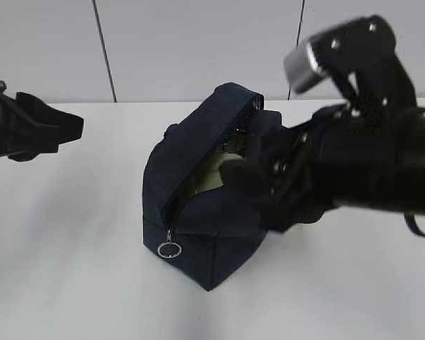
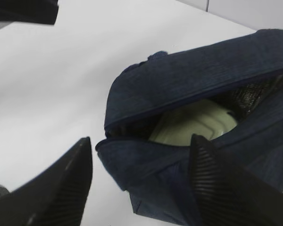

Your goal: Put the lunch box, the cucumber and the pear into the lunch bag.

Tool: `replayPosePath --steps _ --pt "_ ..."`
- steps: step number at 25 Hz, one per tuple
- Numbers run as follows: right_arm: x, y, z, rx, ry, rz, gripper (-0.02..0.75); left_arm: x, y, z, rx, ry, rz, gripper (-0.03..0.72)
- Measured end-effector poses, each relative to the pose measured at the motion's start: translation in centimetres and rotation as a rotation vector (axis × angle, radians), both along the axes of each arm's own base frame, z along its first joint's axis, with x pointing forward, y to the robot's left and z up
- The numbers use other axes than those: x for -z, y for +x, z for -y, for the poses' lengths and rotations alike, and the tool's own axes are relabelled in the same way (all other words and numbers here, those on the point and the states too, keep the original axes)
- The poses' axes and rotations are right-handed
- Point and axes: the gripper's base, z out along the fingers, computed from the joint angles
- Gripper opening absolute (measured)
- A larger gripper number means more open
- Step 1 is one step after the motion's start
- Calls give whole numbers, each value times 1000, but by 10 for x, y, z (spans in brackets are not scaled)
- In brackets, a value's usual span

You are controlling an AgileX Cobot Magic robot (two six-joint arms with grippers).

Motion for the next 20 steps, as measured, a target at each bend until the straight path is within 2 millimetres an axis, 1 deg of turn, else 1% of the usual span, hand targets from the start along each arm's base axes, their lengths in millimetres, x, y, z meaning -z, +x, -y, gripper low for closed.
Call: replayPosePath --steps 3,7,9,10,14,17,20 --pt "18 -18 -12 -9 -46 32 497 6 -12 -8 -35 -6 37 275" --pt "39 -30 -35 -28 -119 69 497 16 -26 -16 -59 -4 56 274" --pt "54 -30 -45 -16 -155 54 497 22 -31 -19 -59 3 48 272" --pt "66 -29 -50 -8 -178 28 496 25 -33 -20 -57 9 43 270" --pt "100 -21 -61 62 -200 -38 480 35 -38 -22 -55 24 19 269" --pt "116 -17 -69 57 -177 -37 463 36 -38 -22 -54 24 15 269" --pt "127 -13 -75 91 -115 -52 459 36 -38 -22 -60 12 11 268"
